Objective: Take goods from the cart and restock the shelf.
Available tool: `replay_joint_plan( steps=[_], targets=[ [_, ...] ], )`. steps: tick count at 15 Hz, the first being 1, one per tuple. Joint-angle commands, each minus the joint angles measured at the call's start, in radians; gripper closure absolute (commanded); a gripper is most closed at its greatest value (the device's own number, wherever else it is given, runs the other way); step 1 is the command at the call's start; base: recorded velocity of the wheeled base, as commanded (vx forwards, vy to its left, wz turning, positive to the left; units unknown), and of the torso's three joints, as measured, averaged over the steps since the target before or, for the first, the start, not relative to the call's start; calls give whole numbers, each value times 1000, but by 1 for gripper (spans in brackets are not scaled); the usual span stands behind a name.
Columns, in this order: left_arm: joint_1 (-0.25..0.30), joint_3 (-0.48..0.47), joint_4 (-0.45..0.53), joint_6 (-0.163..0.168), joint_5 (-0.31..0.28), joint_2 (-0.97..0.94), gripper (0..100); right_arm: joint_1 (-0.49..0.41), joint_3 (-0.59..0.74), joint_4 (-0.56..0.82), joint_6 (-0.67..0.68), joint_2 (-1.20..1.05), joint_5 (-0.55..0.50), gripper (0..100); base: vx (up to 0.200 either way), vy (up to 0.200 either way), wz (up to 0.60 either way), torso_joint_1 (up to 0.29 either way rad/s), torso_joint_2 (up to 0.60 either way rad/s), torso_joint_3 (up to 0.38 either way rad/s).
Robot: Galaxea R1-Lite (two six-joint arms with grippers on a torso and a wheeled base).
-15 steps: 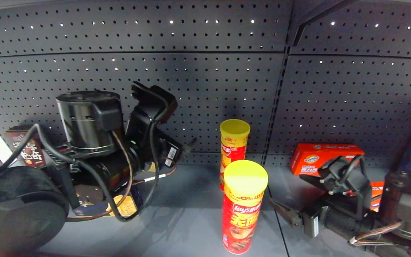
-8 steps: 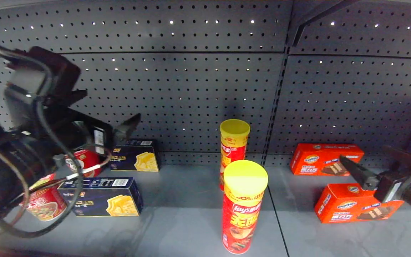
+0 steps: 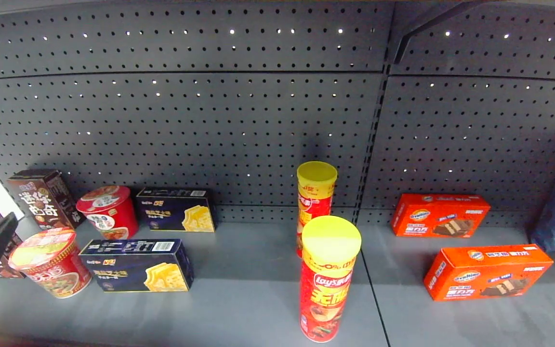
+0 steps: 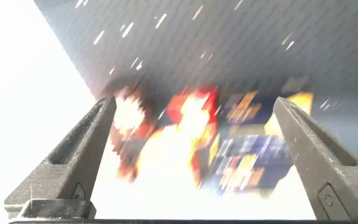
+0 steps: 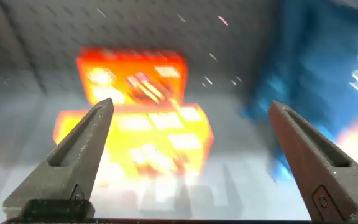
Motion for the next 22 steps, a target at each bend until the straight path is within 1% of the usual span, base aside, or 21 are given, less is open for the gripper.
replay_joint_plan(
  steps=[1,2,3,4,5,6,7,8,9,10,11,12,13,14,15,16,17,18,20,21,22],
  targets=[
    [124,92,317,-17,14,-434,0,-106,30,274,2,-387,-38,0,0,0,0,0,0,0],
    [124,92,512,-17,-1,-581,0,-102,60,353,1,-494,-37,0,0,0,0,0,0,0],
    [123,91,589,-19,-21,-649,0,-96,72,387,1,-545,-34,0,0,0,0,0,0,0],
    [123,97,659,-62,-75,-706,0,-67,89,444,1,-623,-31,0,0,0,0,0,0,0],
    [123,100,648,-91,-138,-698,0,-39,98,472,7,-652,-21,0,0,0,0,0,0,0],
    [123,118,650,-96,-179,-698,0,-37,107,469,13,-652,8,0,0,0,0,0,0,0],
    [123,187,644,-100,-254,-698,0,-37,139,467,19,-652,97,0,0,0,0,0,0,0],
    [123,210,644,-102,-281,-698,0,-39,158,464,21,-652,106,0,0,0,0,0,0,0],
    [123,270,621,-109,-322,-698,0,-37,196,446,21,-652,126,0,0,0,0,0,0,0],
    [123,307,570,-122,-334,-698,0,-37,198,442,25,-652,158,0,0,0,0,0,0,0],
    [123,324,524,-132,-345,-698,0,-37,198,444,25,-652,192,0,0,0,0,0,0,0],
    [123,327,512,-160,-350,-698,0,-39,198,447,24,-652,239,0,0,0,0,0,0,0],
    [123,327,512,-182,-353,-698,0,-39,199,452,21,-652,255,0,0,0,0,0,0,0],
    [123,327,512,-221,-359,-698,0,-37,199,464,22,-652,259,0,0,0,0,0,0,0],
    [123,327,512,-244,-359,-698,0,-37,199,464,25,-652,259,0,0,0,0,0,0,0],
    [124,341,535,-252,-357,-698,0,-37,199,464,36,-652,259,0,0,0,0,0,0,0],
    [124,341,541,-252,-362,-698,0,-37,199,465,36,-652,267,0,0,0,0,0,0,0],
    [124,341,539,-246,-374,-698,0,-39,199,469,33,-652,299,0,0,0,0,0,0,0],
    [123,341,541,-241,-412,-698,0,-37,198,472,33,-650,399,0,0,0,0,0,0,0],
    [124,341,539,-240,-416,-698,0,-39,198,473,25,-652,433,0,0,0,0,0,0,0],
    [124,341,539,-246,-412,-698,0,-39,198,472,22,-652,424,0,0,0,0,0,0,0]
  ],
)
